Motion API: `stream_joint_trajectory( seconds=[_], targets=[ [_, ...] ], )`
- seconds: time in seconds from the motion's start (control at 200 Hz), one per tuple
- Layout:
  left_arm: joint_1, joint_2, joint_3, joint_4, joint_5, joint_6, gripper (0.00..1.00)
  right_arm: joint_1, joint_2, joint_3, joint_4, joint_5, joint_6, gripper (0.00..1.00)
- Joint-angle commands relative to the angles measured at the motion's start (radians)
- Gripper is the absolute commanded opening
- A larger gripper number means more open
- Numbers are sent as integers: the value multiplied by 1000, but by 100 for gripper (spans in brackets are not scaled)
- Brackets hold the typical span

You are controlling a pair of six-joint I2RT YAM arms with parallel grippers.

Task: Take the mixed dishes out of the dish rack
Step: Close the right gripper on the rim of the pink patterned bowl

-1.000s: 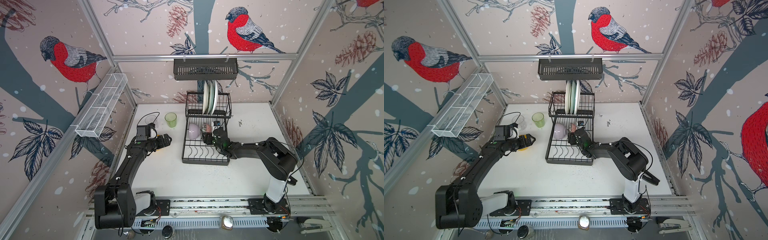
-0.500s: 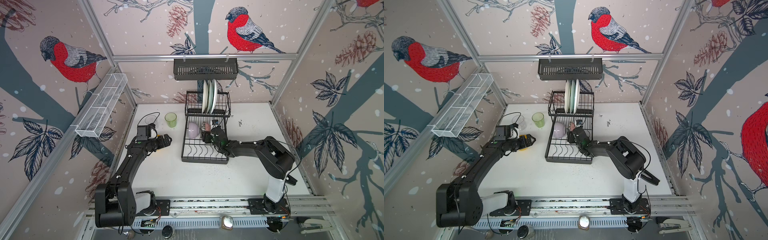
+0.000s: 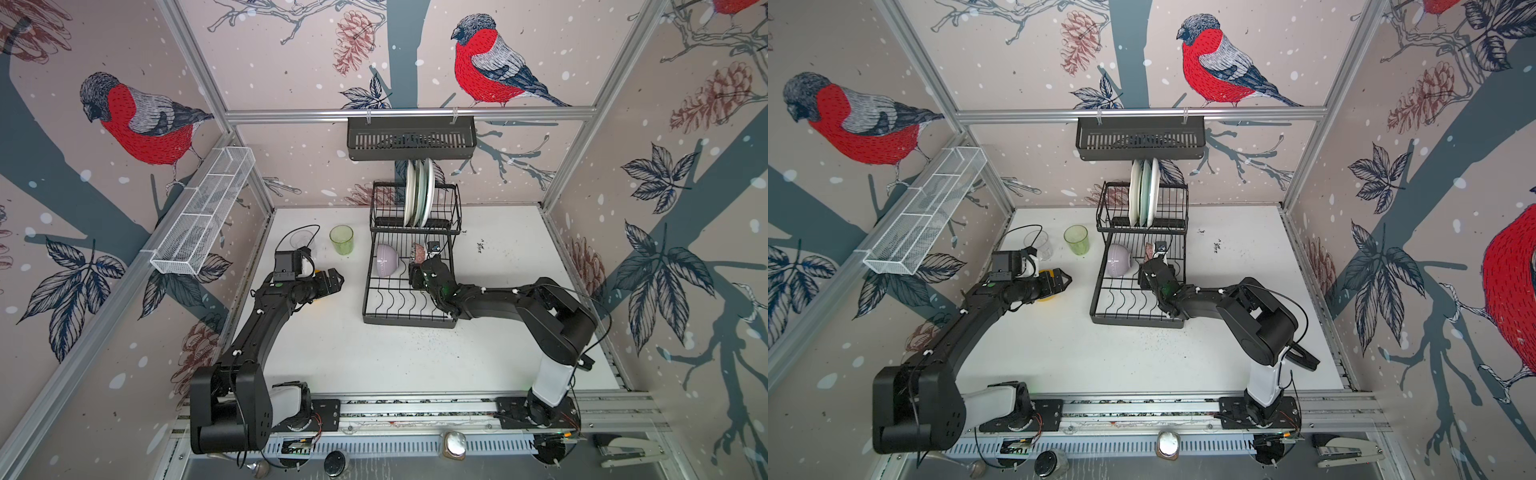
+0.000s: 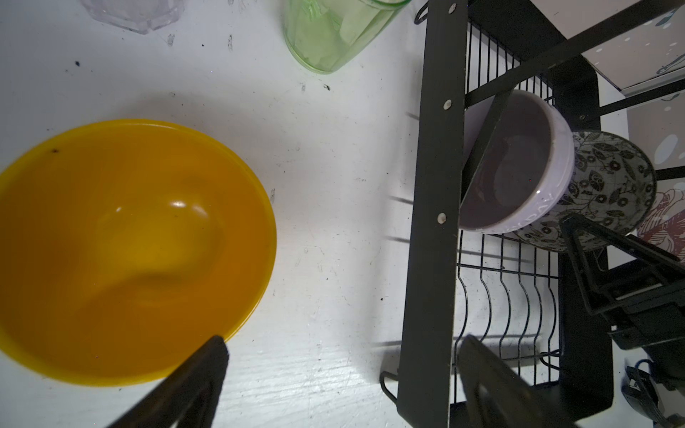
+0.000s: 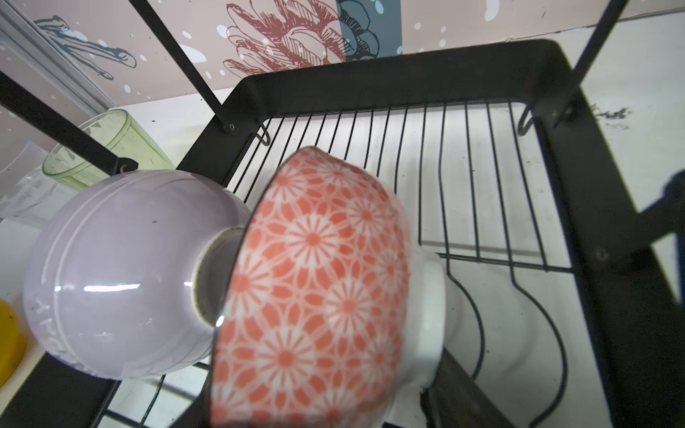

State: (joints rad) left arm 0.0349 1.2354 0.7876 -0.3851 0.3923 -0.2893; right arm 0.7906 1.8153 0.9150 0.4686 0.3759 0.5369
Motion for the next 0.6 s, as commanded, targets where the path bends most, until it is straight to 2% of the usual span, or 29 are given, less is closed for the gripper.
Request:
stream_joint_trajectory(
  seconds=[0.0, 0.32, 0.595],
  targets=[
    [-2, -3, -1, 14, 21, 1, 97, 7, -30, -12, 27, 54, -11, 53],
    [-22, -14, 4, 14, 16, 4, 97, 40, -131, -86, 1, 81, 15, 52],
    [-81, -82, 4, -1, -15, -21, 97, 79, -270, -186, -11, 93, 63, 52]
  ],
)
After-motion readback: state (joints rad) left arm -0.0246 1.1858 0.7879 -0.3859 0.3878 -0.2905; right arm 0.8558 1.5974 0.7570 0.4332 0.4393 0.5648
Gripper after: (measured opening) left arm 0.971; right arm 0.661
